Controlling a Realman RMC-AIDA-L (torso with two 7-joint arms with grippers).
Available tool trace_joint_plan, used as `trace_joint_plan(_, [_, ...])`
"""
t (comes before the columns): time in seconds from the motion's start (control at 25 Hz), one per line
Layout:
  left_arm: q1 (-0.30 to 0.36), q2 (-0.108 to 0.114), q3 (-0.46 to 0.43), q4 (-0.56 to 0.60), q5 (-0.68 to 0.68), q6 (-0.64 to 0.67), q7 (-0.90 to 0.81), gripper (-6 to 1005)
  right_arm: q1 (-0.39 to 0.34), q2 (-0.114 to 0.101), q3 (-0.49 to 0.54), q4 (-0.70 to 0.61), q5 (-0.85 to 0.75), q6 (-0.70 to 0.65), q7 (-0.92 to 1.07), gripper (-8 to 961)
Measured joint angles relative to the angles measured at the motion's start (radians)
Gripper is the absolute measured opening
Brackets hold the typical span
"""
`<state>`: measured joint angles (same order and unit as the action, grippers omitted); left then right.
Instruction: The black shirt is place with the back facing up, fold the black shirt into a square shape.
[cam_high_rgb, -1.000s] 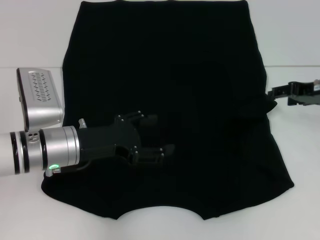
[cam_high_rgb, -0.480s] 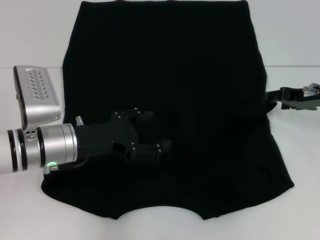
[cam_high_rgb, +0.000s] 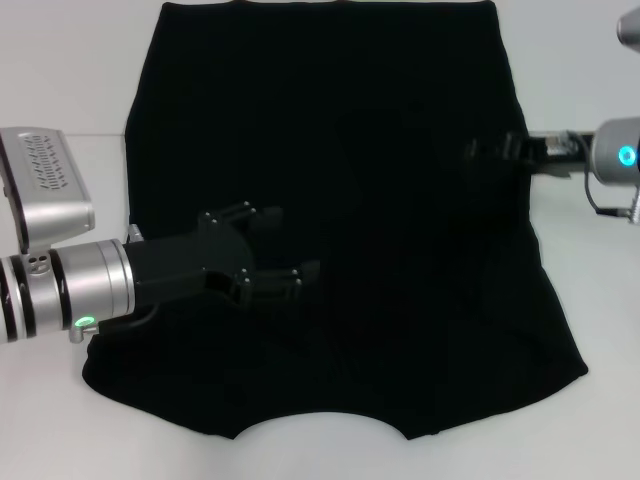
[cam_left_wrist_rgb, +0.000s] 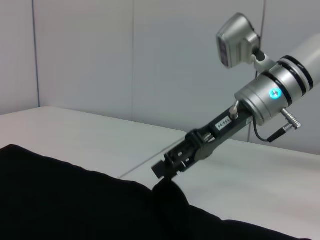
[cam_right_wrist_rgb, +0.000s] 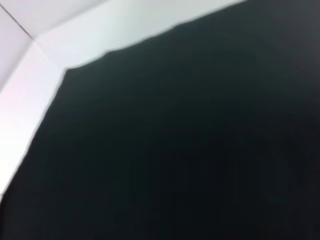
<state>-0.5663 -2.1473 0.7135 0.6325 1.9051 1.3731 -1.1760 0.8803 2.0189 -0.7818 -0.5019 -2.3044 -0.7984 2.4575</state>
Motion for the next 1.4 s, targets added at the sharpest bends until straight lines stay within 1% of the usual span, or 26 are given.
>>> trace_joint_plan(0.08, [0.002, 0.001, -0.003, 0.000, 0.000, -0.004, 0.001, 905, 0.010, -0.001, -0.002, 0.000, 0.024, 0.000, -0.015, 715])
trace_joint_plan(0.2, [0.002, 0.002, -0.003, -0.001, 0.000, -0.010, 0.001, 905, 0.020, -0.009, -0.002, 0.000, 0.026, -0.002, -0.016, 715])
trace_joint_plan(0.24, [0.002, 0.002, -0.003, -0.002, 0.000, -0.010, 0.001, 905, 0.021, -0.018, -0.002, 0.000, 0.023, -0.009, -0.016, 715])
trace_joint_plan(0.4, [0.002, 0.001, -0.003, -0.002, 0.000, -0.011, -0.001, 905, 0.006, -0.043, -0.004, -0.001, 0.020, -0.055, -0.011, 715])
trace_joint_plan(0.44, [0.003, 0.001, -0.003, -0.002, 0.000, -0.011, -0.002, 905, 0.006, -0.043, -0.004, -0.001, 0.020, -0.055, -0.011, 715])
trace_joint_plan(0.6, [0.004, 0.001, -0.003, -0.002, 0.000, -0.010, -0.005, 905, -0.019, -0.072, -0.004, -0.004, 0.020, -0.119, -0.009, 716])
trace_joint_plan(0.72, [0.004, 0.001, -0.003, -0.001, 0.000, -0.010, -0.006, 905, -0.036, -0.086, -0.004, -0.001, 0.020, -0.157, -0.012, 716])
trace_joint_plan(0.76, [0.004, 0.001, -0.007, -0.001, 0.000, -0.010, -0.009, 905, -0.042, -0.086, -0.004, -0.001, 0.020, -0.165, -0.018, 716])
trace_joint_plan(0.84, [0.004, 0.001, -0.014, -0.001, 0.000, -0.008, -0.013, 905, -0.054, -0.082, -0.001, -0.002, 0.022, -0.178, -0.046, 716])
trace_joint_plan(1.0, [0.003, 0.006, -0.029, 0.000, 0.001, 0.007, -0.069, 905, -0.072, -0.051, 0.008, -0.002, 0.058, -0.179, -0.158, 715])
trace_joint_plan(1.16, [0.011, 0.026, -0.029, 0.012, 0.009, 0.071, -0.158, 905, -0.085, -0.022, 0.009, 0.000, 0.128, -0.182, -0.264, 716])
trace_joint_plan(1.2, [0.016, 0.031, -0.030, 0.016, 0.009, 0.087, -0.172, 905, -0.087, -0.014, 0.009, 0.000, 0.146, -0.185, -0.295, 716])
trace_joint_plan(1.24, [0.023, 0.034, -0.031, 0.022, 0.009, 0.103, -0.185, 905, -0.091, -0.001, 0.009, 0.000, 0.175, -0.197, -0.350, 716])
trace_joint_plan(1.32, [0.041, 0.041, -0.045, 0.036, 0.009, 0.147, -0.216, 905, -0.093, 0.009, 0.008, 0.001, 0.197, -0.222, -0.404, 716])
trace_joint_plan(1.4, [0.061, 0.046, -0.071, 0.051, 0.012, 0.182, -0.238, 905, -0.093, 0.013, 0.008, 0.001, 0.208, -0.243, -0.437, 716])
